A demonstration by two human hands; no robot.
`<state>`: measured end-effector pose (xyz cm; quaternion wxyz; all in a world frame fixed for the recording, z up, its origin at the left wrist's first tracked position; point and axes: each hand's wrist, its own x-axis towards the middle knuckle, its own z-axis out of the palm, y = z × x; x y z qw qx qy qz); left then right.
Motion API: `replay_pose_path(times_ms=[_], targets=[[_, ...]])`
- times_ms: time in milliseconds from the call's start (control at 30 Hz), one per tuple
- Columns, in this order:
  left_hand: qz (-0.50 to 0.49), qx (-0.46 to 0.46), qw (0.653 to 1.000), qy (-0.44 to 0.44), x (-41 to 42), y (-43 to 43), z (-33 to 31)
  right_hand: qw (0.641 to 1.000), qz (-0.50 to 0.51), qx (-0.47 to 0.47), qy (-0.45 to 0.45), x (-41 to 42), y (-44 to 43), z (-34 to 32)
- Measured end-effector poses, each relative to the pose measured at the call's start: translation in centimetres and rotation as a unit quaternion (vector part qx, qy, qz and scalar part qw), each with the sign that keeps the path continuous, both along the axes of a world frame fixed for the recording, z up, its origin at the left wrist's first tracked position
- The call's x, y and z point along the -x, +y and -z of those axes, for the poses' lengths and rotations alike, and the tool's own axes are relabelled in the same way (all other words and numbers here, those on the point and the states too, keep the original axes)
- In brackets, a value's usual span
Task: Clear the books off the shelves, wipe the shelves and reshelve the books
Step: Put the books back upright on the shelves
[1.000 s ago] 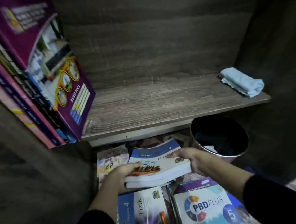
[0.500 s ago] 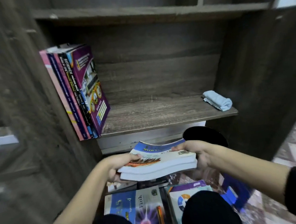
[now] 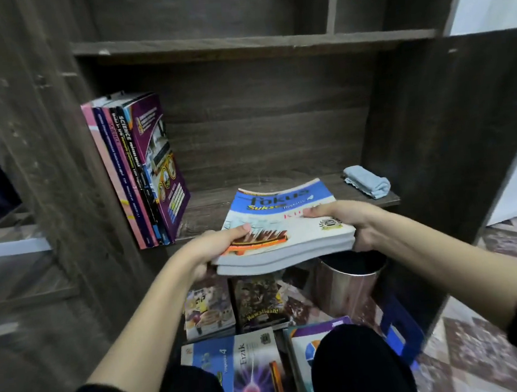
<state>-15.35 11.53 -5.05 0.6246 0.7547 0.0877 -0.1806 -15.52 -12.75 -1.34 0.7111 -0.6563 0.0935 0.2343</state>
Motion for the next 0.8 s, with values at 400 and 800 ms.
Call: replay_pose_path(times_ms=[400,800], targets=[[-0.144,0.086,0.986,0.001,-4.8,-1.7,4.7,0.994,0.094,0.044,-0.045,-7.6,0.9,5.6],[-0.153,0.065,0.985,0.05,-8.8,-1.1,9.0,0.984,0.123,0.129,-0.019,-11.7,1.4,10.7]])
